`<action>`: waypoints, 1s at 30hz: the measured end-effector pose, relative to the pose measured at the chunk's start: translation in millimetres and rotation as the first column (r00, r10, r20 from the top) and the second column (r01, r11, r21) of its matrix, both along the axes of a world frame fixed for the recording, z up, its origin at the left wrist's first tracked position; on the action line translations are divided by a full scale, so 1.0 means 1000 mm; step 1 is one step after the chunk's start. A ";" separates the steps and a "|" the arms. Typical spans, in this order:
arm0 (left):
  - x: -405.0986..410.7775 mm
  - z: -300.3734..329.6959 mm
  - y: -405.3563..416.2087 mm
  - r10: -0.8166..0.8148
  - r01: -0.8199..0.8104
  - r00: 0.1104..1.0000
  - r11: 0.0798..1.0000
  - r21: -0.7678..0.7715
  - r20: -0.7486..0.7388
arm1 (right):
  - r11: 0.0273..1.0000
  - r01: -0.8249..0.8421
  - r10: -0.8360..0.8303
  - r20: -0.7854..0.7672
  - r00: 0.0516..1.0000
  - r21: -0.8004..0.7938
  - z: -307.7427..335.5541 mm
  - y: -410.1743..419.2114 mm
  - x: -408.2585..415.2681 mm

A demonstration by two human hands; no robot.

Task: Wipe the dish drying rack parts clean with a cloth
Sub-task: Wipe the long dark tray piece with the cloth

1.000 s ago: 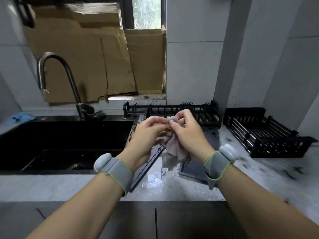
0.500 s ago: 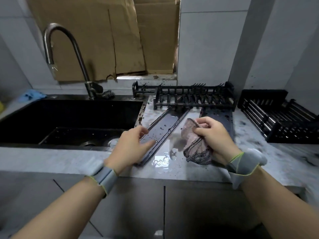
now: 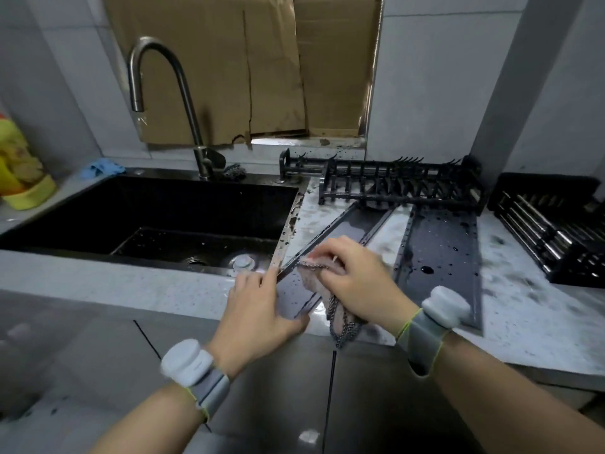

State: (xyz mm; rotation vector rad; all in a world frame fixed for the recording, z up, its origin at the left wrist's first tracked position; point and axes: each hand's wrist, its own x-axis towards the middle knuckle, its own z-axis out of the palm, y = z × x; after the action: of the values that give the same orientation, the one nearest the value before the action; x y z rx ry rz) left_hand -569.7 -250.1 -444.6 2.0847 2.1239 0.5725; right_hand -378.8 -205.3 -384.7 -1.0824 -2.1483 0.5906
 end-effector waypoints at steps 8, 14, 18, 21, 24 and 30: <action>-0.028 -0.012 -0.024 -0.112 0.101 0.985 0.991 0.089 0.130 | 0.980 -0.180 0.177 0.054 0.983 0.078 -0.035 -0.024 -0.051; -0.043 -0.022 -0.035 -0.122 0.107 0.991 0.972 0.208 0.062 | 0.970 -0.218 0.205 0.114 0.972 0.111 -0.041 -0.025 -0.055; -0.040 -0.017 -0.036 -0.277 0.338 0.937 0.869 0.361 -0.212 | 0.992 -0.049 0.051 -0.009 0.999 0.119 -0.020 -0.010 -0.042; -0.041 -0.018 -0.035 -0.408 0.472 0.881 0.762 0.444 -0.239 | 0.993 0.060 -0.047 -0.116 0.992 0.105 -0.006 0.000 -0.023; -0.047 -0.022 -0.032 -0.371 0.304 0.928 0.798 0.520 0.027 | 0.988 0.103 -0.085 -0.151 0.985 0.117 -0.001 0.004 -0.006; -0.067 -0.011 -0.017 -0.176 -0.196 0.689 0.889 0.415 0.703 | 0.989 0.091 -0.075 -0.133 0.988 0.121 0.005 0.011 -0.009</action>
State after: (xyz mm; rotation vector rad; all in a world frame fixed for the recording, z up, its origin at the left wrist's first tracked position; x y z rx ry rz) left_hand -636.4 -267.1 -455.7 1.5544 1.5950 1.7230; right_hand -387.4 -194.1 -379.3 -1.0312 -1.9914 0.4662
